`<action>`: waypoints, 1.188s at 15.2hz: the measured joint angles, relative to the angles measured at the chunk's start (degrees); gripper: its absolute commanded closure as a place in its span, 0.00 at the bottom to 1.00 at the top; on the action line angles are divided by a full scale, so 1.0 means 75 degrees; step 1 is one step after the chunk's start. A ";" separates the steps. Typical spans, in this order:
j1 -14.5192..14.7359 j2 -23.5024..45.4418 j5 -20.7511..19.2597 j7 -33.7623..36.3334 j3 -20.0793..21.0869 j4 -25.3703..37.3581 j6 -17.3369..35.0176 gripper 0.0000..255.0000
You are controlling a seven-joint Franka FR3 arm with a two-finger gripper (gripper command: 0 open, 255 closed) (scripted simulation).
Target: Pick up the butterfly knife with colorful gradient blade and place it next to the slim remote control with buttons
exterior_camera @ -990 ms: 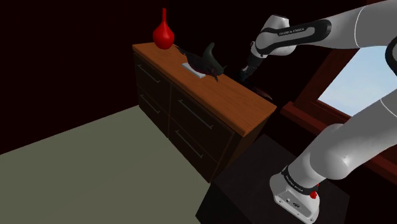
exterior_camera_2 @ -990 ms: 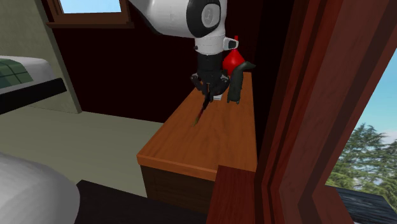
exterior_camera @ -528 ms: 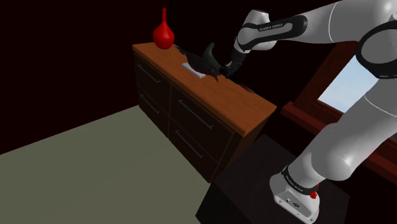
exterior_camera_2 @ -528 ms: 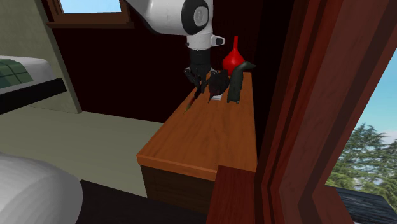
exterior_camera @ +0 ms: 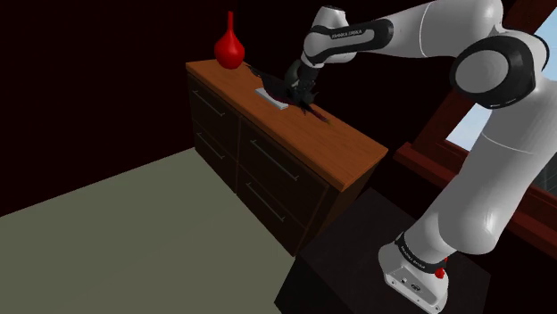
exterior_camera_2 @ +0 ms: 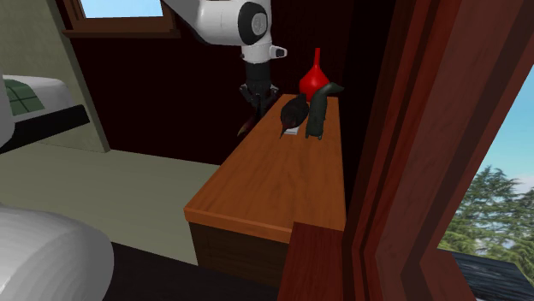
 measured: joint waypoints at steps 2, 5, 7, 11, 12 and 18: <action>0.0003 0.0163 0.0047 0.0004 0.0022 0.0033 0.0125 1.00; 0.0020 0.0259 0.0079 0.0013 0.0045 -0.0106 0.0356 1.00; 0.0005 0.0359 0.0121 -0.0027 0.0054 -0.0193 0.0538 1.00; -0.0010 0.0529 0.0194 -0.0082 0.0078 -0.0394 0.0901 1.00; -0.0008 0.0569 0.0212 -0.0088 0.0087 -0.0452 0.0999 1.00; -0.0054 0.0871 0.0351 -0.0208 0.0135 -0.0699 0.1535 1.00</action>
